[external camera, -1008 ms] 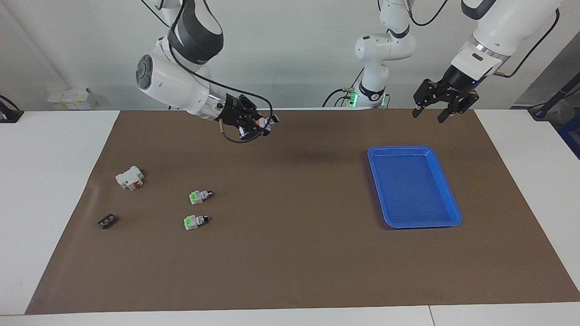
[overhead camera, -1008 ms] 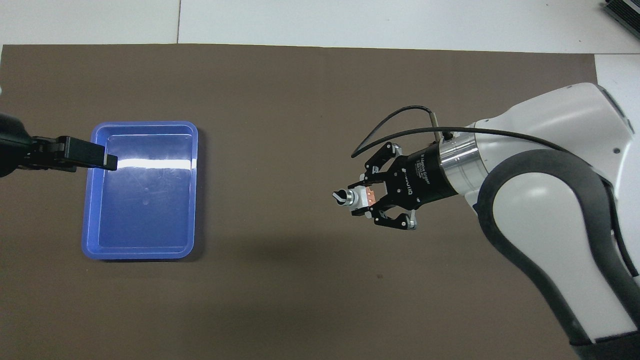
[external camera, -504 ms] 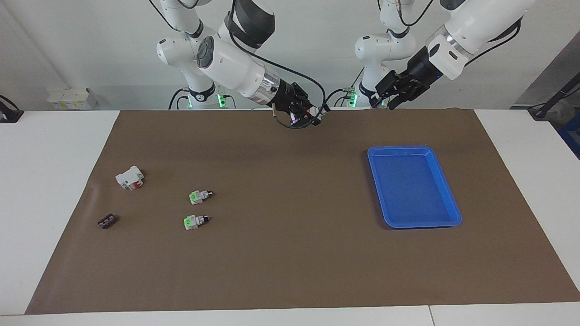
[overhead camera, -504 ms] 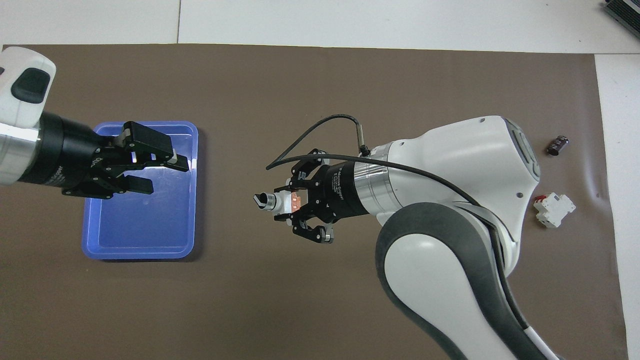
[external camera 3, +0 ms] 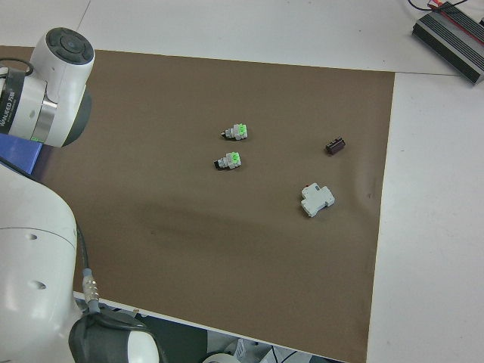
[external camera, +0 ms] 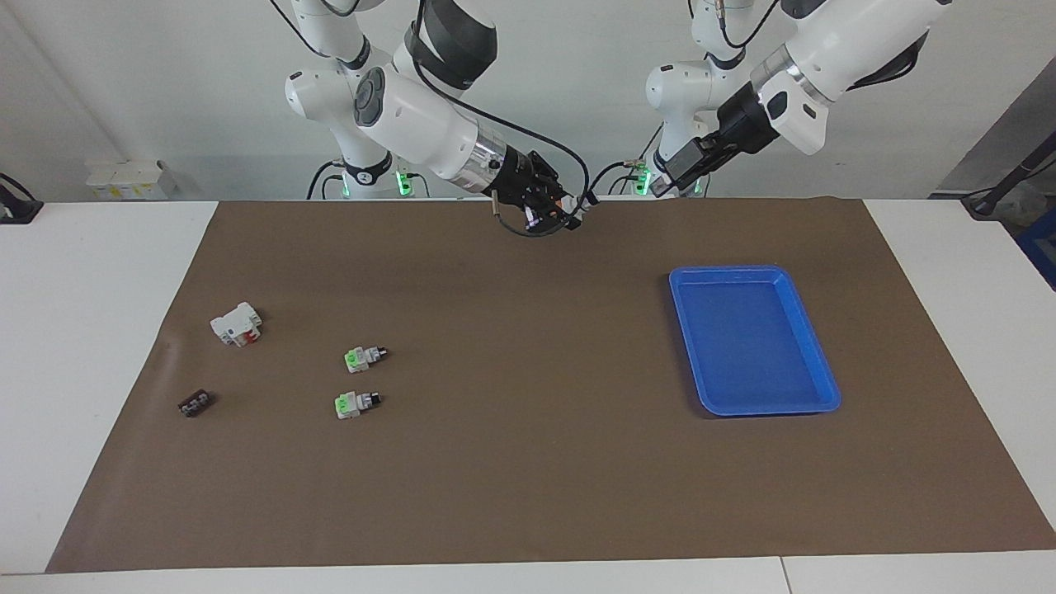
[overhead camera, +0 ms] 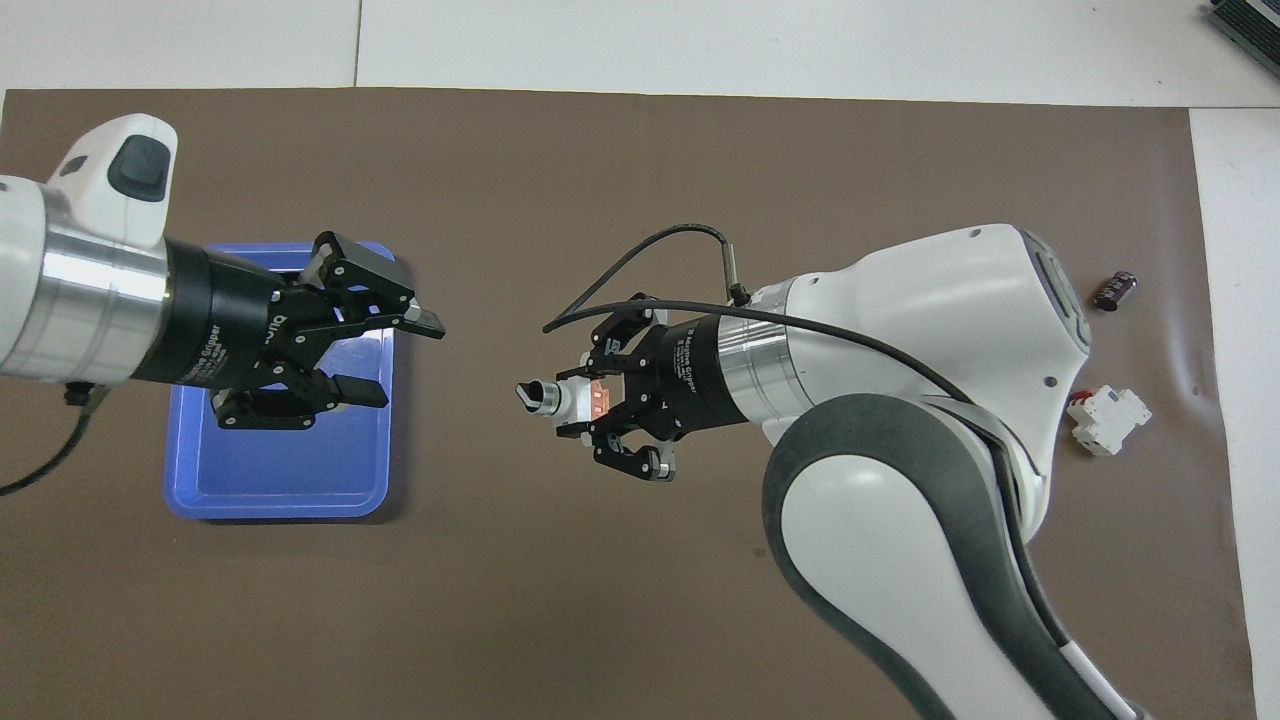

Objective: Turn and place switch with both arms
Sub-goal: 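Lift the switch with the right gripper while the left gripper approaches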

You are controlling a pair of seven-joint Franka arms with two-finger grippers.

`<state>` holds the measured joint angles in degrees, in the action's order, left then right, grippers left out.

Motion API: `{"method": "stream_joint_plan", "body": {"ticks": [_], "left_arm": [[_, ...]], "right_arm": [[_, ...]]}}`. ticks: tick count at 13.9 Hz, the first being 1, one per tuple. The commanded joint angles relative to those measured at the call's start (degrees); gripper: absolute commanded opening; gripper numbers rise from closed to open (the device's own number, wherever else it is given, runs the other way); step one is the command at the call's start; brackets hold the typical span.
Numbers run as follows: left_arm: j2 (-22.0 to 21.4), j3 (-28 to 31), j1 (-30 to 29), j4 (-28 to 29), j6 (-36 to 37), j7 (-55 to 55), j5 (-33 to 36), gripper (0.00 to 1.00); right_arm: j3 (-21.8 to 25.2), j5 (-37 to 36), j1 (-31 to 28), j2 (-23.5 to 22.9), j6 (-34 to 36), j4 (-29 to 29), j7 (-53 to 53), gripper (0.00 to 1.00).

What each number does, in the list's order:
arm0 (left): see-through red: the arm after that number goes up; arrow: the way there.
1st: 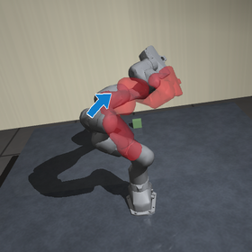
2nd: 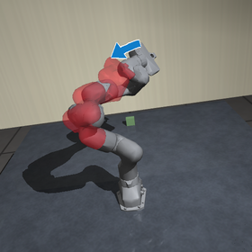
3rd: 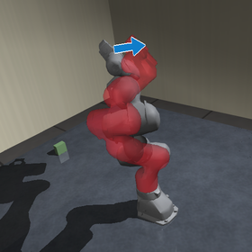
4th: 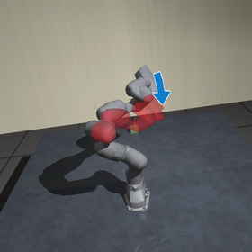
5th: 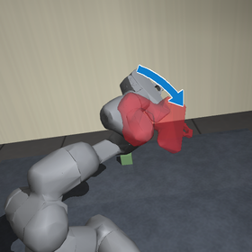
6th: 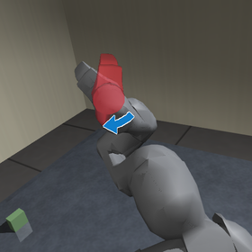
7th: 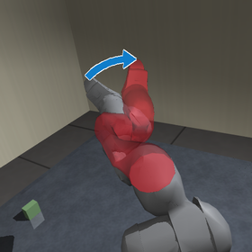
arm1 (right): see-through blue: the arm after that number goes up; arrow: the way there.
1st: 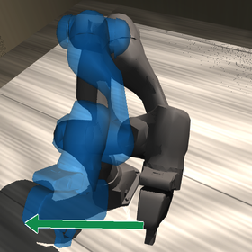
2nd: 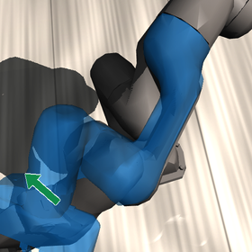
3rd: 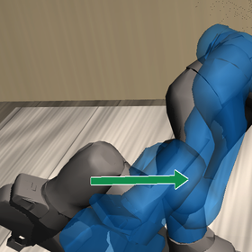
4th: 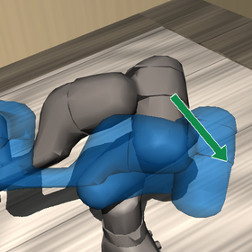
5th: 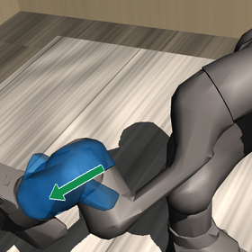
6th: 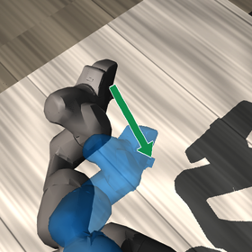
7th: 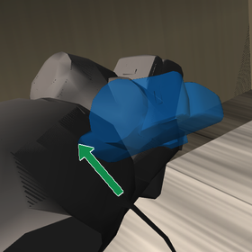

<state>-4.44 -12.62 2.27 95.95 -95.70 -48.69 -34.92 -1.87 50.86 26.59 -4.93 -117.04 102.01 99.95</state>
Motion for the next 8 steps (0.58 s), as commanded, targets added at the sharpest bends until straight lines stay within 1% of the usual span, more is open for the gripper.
{"method": "stream_joint_plan", "body": {"ticks": [1, 2, 3, 5, 6, 7, 8], "left_arm": [[-2.94, 0.58, 1.16, 4.07, -2.91, -2.55, -3.48, 0.54], [-3.03, 0.4, 1.33, 4.33, -2.91, -2.38, -3.57, 0.54], [-3.73, -0.03, 3.08, 5.46, -3.61, -2.38, -3.66, 0.5], [-4.7, -0.13, 5.46, 7.92, -7.64, -2.55, -3.66, 0.5], [-5.31, -0.13, 6.42, 9.59, -9.31, -2.64, -3.75, 0.5], [-5.84, -0.13, 6.69, 10.47, -9.42, -2.56, -3.75, 0.49], [-5.93, -0.13, 6.7, 10.66, -9.42, -2.55, -3.75, 0.46]], "right_arm": [[-0.32, 0.21, -0.4, -0.61, 0.33, -1.2, 0.59, 0.0], [-0.32, 0.21, -0.23, -0.61, -0.03, -1.2, 0.68, 0.0], [-0.32, 0.21, -0.14, -0.61, -0.12, -1.2, 0.68, 0.0], [-0.32, 0.21, -0.14, -0.61, -0.3, -1.2, 0.77, 0.0], [-0.32, 0.29, -0.05, -0.61, -1.51, -1.11, 0.94, 0.0], [-0.32, 0.29, 0.47, -0.78, -2.31, -1.11, 1.2, 0.0], [-0.32, 0.29, 0.91, -1.4, -2.75, -1.2, 1.21, 0.0]]}}
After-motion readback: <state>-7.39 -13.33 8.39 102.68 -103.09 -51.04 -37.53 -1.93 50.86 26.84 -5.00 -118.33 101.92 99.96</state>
